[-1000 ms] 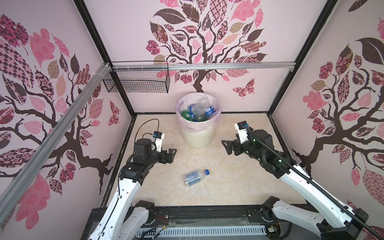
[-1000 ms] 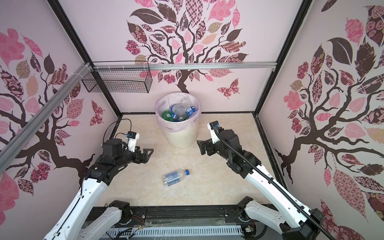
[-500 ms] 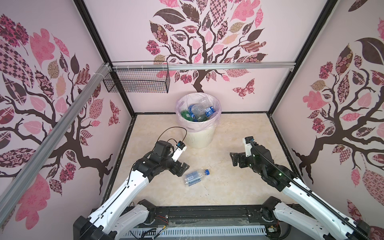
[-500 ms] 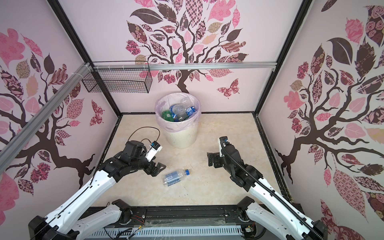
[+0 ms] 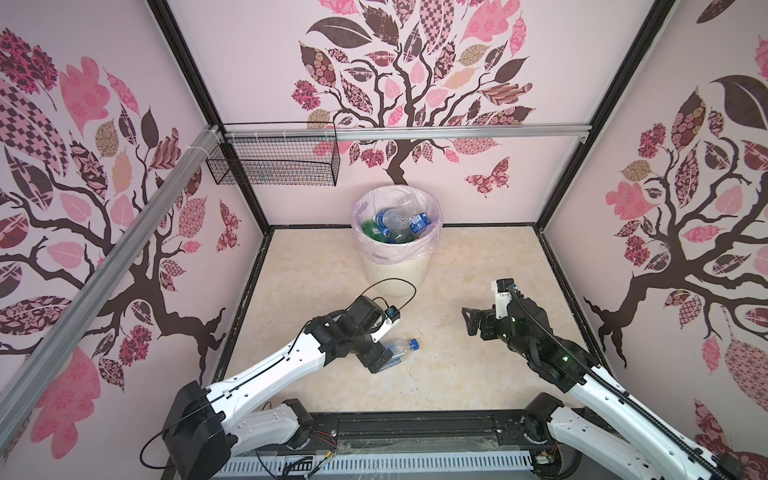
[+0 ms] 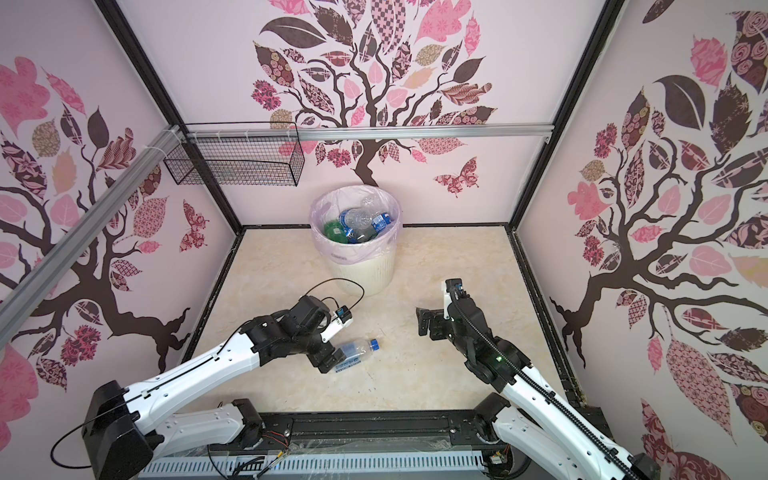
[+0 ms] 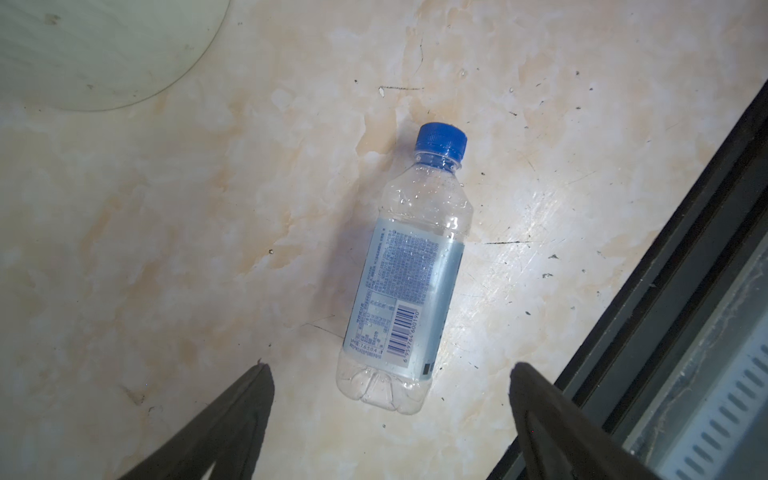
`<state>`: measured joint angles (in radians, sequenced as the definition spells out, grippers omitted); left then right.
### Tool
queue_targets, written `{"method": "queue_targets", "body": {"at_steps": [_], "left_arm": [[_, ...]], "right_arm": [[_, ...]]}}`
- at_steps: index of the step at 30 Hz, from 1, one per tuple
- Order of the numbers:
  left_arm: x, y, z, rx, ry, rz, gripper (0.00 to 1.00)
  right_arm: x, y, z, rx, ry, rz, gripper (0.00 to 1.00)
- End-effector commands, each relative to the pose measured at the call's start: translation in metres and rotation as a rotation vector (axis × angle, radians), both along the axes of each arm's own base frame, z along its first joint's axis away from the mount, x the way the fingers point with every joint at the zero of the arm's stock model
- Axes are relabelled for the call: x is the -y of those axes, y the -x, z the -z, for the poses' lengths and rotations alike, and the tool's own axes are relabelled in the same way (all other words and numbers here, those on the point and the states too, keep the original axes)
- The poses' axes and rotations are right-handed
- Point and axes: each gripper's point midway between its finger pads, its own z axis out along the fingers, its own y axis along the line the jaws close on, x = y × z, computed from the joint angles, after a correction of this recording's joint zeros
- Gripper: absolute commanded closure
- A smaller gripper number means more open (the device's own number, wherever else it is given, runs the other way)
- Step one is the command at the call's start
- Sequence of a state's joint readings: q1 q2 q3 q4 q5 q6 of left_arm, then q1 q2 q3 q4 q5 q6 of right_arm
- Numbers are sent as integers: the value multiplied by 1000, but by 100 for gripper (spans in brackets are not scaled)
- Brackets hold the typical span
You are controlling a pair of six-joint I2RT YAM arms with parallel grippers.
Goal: Throw the plastic bottles in the bin
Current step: 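Lower the left gripper onto the clear blue-capped bottle and close it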
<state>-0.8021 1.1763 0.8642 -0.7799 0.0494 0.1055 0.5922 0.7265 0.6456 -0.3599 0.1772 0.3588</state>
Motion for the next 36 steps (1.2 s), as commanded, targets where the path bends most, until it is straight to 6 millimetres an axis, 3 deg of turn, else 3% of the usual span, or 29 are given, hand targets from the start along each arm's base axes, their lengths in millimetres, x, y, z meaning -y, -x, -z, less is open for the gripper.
{"method": "queue_targets", "body": {"at_steps": [1,15,25,29,36], "left_arm": [[8,-9,-10,33,20,-20,7],[36,-11,24,11,-34,-12,9],[40,-11,46,-15,-68,-1,16],[40,-14,53,-18,-91,-19,23],[41,-16,59,-29,-118,-20,26]], "right_arm": [[-3,-1,-8,16,-32,-8,0],[-4,1,-10,25,-43,-16,0],[-3,1,-11,31,-46,-15,0],[-4,2,-11,31,-48,-17,0],[-4,2,-12,34,-52,-21,0]]}}
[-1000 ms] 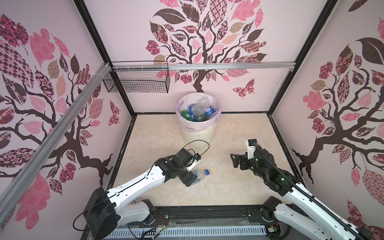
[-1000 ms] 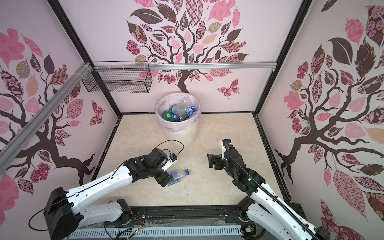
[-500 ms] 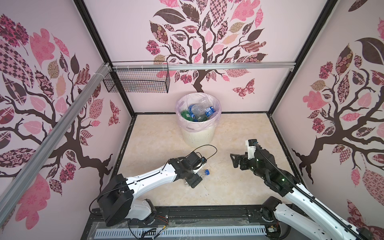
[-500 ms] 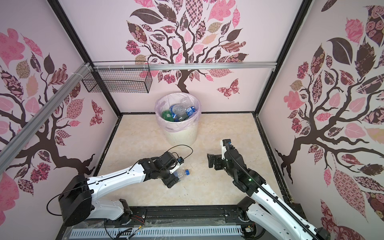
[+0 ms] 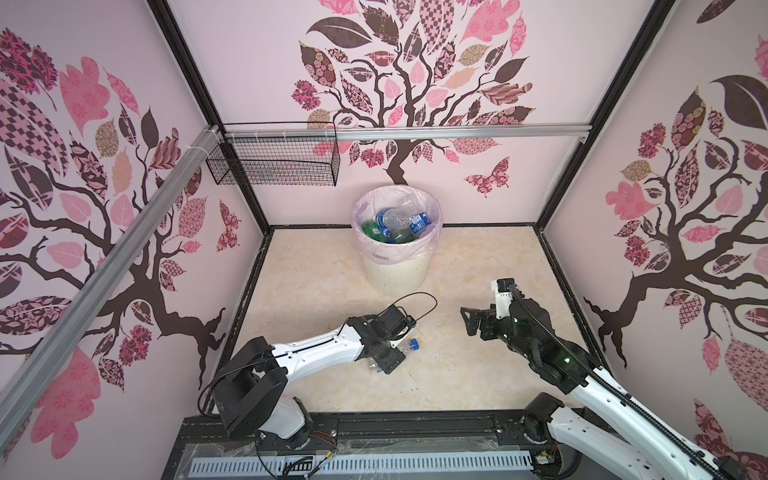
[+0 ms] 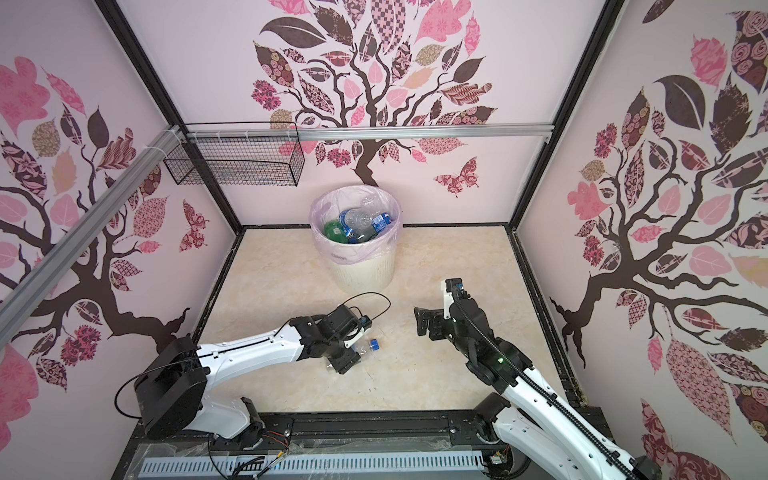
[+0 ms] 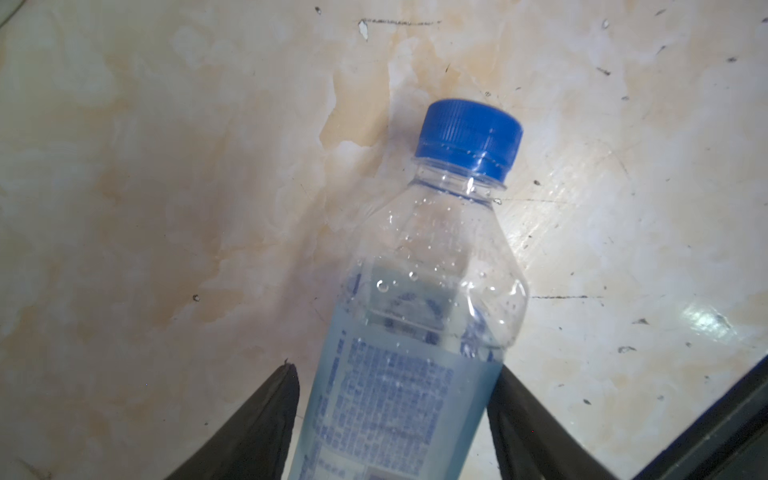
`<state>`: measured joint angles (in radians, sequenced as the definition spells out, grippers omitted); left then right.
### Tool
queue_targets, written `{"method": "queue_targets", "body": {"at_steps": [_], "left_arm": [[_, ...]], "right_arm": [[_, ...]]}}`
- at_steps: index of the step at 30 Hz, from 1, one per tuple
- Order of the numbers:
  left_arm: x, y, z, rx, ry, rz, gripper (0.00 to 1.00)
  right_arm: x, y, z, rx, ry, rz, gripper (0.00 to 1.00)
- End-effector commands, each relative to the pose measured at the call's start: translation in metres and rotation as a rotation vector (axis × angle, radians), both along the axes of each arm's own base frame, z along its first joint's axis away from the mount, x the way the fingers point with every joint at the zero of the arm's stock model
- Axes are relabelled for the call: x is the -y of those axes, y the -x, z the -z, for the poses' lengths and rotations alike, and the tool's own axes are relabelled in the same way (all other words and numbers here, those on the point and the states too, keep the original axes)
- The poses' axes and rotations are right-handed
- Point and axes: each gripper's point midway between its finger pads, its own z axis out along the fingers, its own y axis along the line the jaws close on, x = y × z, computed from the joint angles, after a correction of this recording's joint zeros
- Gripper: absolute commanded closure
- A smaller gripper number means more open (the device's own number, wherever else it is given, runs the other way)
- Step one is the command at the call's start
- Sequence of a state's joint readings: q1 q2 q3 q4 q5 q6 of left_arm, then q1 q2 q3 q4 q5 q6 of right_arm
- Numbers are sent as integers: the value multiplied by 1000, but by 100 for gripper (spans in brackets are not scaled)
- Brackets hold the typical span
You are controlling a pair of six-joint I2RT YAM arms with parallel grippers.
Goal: Throw the plastic bottles in the bin
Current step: 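Lower the left gripper onto the clear blue-capped bottle and close it, then lift the blue-capped bottle with the left gripper, carry it over the bin, open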
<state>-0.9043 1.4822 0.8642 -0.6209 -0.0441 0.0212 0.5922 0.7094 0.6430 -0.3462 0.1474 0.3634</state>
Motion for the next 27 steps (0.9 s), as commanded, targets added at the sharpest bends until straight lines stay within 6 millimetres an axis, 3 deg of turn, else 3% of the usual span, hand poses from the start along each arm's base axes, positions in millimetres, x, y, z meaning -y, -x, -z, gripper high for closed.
{"method": "queue_targets", "body": {"at_steps": [1,11,17,21,27], "left_arm": [[10,-8,-10,24,22,-6,27],[8,-4,3,-20,-25,-5,46],[14,-6,-10,1,27,-9,52],[16,-13,-44,85,99,-27,52],[11,-23,-124,281,293,-77,53]], "right_arm": [[1,0,-7,21,-21,3,0],[1,0,-9,29,-25,5,0],[3,0,-10,34,-25,13,0],[4,0,-11,40,-24,20,0],[3,0,-11,38,-24,15,0]]}}
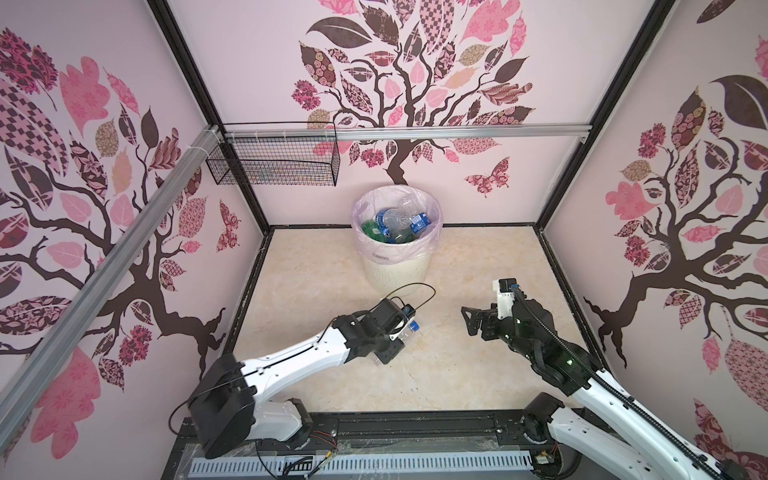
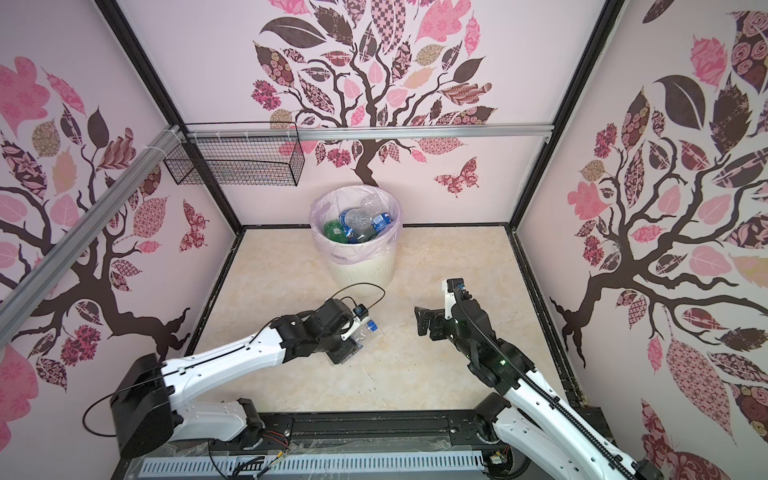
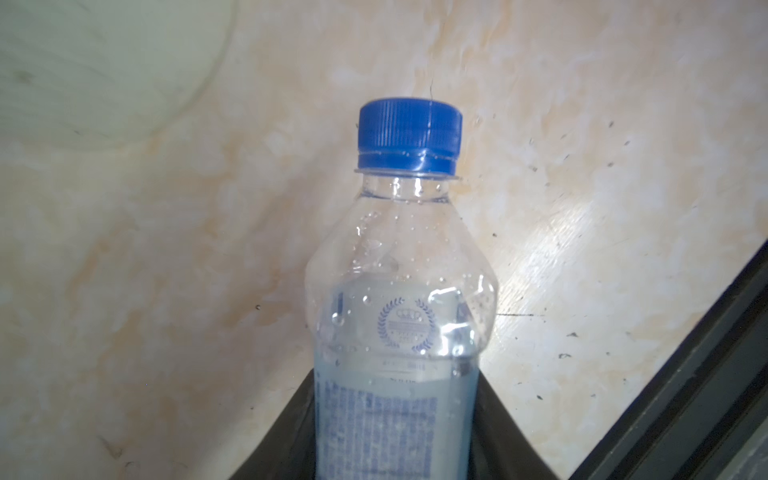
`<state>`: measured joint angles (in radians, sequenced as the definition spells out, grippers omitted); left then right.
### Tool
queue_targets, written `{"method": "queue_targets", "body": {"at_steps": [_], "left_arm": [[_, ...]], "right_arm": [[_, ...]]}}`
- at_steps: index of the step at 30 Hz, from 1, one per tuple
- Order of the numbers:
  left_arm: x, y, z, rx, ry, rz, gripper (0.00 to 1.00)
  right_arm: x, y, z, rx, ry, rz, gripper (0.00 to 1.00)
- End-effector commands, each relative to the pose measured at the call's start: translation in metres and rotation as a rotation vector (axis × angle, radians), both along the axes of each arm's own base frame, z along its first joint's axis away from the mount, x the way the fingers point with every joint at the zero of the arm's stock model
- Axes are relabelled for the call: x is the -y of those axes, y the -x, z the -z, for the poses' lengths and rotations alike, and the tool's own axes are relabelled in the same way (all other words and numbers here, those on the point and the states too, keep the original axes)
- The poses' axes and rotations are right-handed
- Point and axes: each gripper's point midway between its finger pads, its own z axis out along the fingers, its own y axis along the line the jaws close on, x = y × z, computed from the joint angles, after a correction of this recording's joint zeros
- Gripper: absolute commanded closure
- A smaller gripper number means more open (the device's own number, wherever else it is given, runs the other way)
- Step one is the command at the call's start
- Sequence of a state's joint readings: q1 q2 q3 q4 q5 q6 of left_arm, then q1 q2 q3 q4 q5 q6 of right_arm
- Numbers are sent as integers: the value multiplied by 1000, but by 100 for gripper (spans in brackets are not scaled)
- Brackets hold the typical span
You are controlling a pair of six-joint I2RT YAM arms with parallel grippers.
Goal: Throw the plastic bottles in the bin
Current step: 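Lift the blue-capped bottle with the left gripper, carry it over the bin, open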
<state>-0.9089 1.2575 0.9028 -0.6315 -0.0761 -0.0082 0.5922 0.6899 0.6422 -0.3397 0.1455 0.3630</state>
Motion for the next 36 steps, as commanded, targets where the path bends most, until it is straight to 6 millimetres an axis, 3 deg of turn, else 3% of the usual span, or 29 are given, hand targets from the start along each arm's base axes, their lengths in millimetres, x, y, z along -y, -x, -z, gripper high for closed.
{"method": "queue_targets", "body": {"at_steps": [1,6,12,15,20,31,36], "left_arm": [[0,-12,-57,140,134,-51,53],[-24,-13,-123,305,273,-129,52],[-64,-6,-192,485,438,-250,52],[-85,-2,-214,555,478,-300,52],[-105,-2,-230,614,461,-356,52],[-101,-10,-276,705,529,-368,52],[-83,-29,-306,753,565,-338,53]], "right_arm": [[3,-2,-4,15,-8,16,0],[0,-1,-3,10,-8,1,0],[-22,5,-1,-7,-42,-122,0],[-26,3,1,-18,-28,-142,0],[-31,0,1,-27,-6,-163,0],[-37,-5,-12,-23,41,-199,0],[-38,-7,-15,-18,55,-205,0]]}}
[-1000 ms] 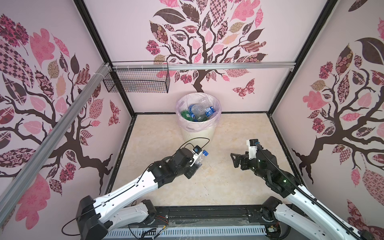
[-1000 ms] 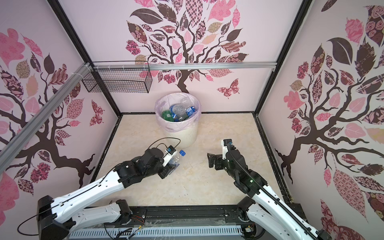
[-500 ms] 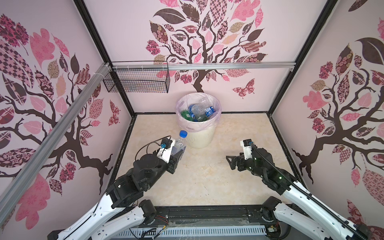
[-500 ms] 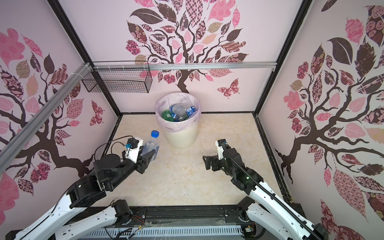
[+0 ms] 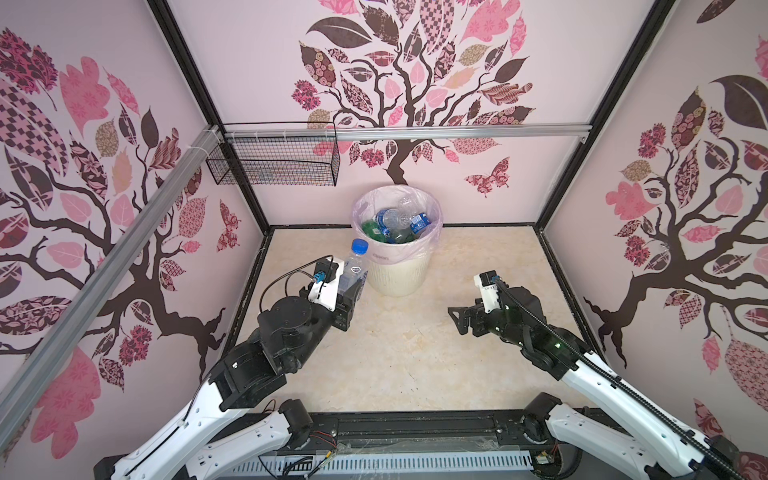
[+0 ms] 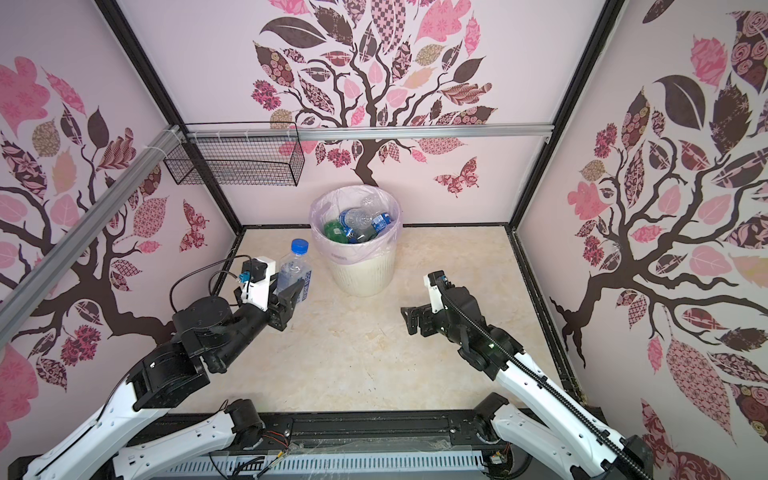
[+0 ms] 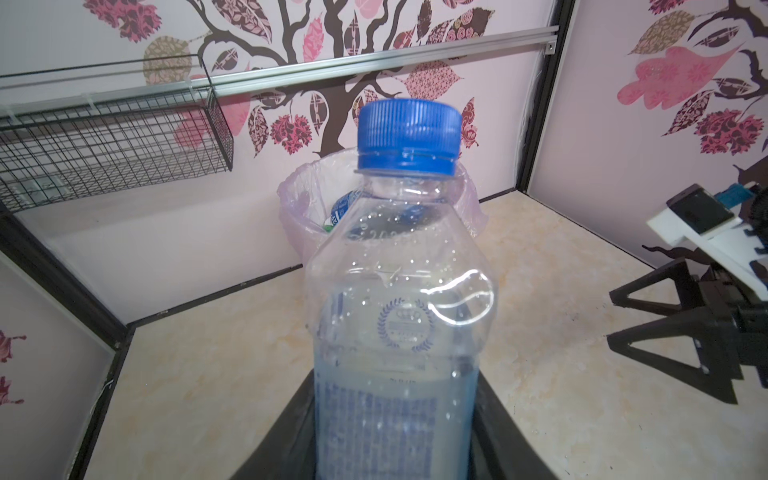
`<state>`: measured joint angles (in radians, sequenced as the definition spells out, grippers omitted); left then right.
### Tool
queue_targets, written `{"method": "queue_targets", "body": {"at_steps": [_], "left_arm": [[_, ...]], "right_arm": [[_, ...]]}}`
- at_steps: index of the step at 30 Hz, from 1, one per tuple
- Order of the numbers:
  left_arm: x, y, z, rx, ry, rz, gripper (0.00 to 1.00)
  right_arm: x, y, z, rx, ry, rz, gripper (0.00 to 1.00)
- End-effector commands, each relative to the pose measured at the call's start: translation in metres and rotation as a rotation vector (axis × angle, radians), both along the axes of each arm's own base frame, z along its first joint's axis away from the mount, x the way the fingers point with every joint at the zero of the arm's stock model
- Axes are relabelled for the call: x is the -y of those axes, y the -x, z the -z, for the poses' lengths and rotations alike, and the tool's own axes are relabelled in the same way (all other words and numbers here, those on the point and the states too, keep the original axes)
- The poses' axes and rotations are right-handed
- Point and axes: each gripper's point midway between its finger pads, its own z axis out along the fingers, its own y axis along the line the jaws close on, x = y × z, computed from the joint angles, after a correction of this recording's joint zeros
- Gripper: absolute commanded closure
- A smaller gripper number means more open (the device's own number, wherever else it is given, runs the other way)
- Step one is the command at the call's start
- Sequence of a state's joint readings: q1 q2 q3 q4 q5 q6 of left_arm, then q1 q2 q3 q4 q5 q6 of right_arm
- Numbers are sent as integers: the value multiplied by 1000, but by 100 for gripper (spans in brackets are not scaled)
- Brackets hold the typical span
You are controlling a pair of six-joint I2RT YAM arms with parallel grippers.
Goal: Throw the plastic bottles in the bin
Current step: 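Lift the blue-capped bottle with the left gripper, carry it over the bin, open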
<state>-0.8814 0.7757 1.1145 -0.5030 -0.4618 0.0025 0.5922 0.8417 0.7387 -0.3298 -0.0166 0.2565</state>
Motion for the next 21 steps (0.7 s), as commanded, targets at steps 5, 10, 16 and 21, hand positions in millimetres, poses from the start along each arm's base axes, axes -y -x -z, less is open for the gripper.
{"method": "queue_targets", "body": {"at_steps": [5,10,16,21], "left_arm": [[41,-75,-74,102,112,86,54],[94,-157,-76,-64,78,250,44],[102,-167,-62,-146,48,273,17],[70,-147,-47,-144,68,194,9]], "right_arm": [[-1,0,-14,14,6,-20,0],[0,3,-19,18,-8,-16,0],[6,7,-25,28,-1,-6,0],[4,7,-22,16,8,-20,0]]}}
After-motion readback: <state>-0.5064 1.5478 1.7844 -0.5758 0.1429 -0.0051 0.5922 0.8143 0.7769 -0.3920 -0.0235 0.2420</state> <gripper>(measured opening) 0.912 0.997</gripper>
